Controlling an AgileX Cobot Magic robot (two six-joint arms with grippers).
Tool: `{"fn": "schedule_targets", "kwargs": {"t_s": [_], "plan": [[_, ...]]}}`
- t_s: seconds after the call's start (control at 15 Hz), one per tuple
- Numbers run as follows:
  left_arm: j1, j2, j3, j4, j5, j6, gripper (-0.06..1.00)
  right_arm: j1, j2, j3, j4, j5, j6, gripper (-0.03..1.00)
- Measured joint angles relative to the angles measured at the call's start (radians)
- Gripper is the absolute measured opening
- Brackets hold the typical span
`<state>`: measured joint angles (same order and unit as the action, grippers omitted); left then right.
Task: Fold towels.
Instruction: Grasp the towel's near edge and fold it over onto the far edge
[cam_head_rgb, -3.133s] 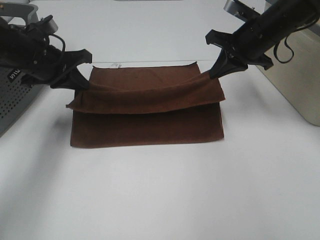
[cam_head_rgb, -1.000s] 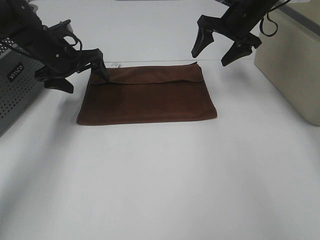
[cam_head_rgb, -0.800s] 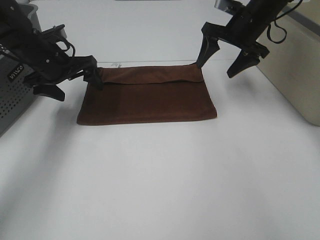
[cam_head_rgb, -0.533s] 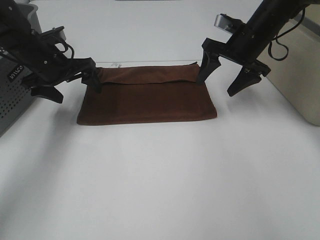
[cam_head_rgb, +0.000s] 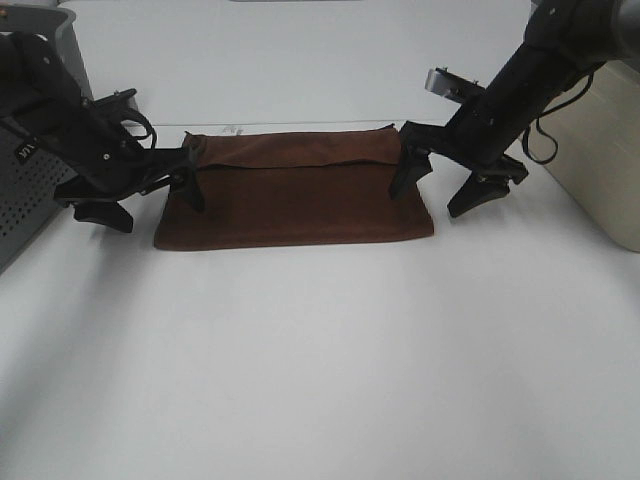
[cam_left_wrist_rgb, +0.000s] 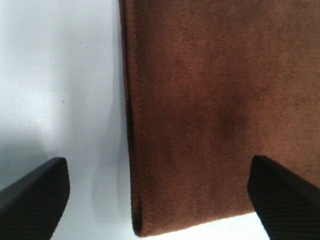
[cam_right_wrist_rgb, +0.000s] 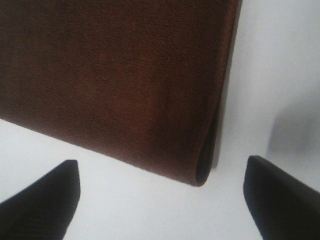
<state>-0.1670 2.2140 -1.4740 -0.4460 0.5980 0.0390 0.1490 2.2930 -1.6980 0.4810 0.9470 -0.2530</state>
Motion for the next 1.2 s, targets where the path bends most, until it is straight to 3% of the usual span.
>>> {"fn": "schedule_targets", "kwargs": {"t_s": [0.2, 0.33, 0.47, 0.6, 0.67, 0.93, 1.2], "plan": [[-0.001, 0.031, -0.019, -0.036, -0.021, 0.002, 0.8, 0.0, 0.049, 0.0, 0.069, -0.045, -0.029, 0.78], [-0.018, 0.06, -0.059, -0.046, -0.018, 0.002, 0.69, 0.0, 0.066, -0.001, 0.124, -0.07, -0.056, 0.68], [-0.024, 0.077, -0.075, -0.05, 0.0, 0.002, 0.45, 0.0, 0.076, -0.001, 0.127, -0.077, -0.067, 0.44], [-0.024, 0.082, -0.075, -0.048, 0.011, 0.002, 0.09, 0.0, 0.083, 0.0, 0.107, -0.083, -0.061, 0.14], [-0.024, 0.081, -0.075, -0.043, 0.017, 0.004, 0.02, 0.0, 0.083, 0.0, 0.096, -0.079, -0.047, 0.02], [-0.025, 0.029, -0.072, 0.023, 0.105, 0.004, 0.02, 0.0, 0.036, 0.021, 0.018, -0.009, 0.042, 0.0], [-0.055, -0.085, 0.131, 0.037, 0.108, 0.004, 0.02, 0.003, -0.122, 0.286, 0.019, -0.047, 0.044, 0.0]]}}
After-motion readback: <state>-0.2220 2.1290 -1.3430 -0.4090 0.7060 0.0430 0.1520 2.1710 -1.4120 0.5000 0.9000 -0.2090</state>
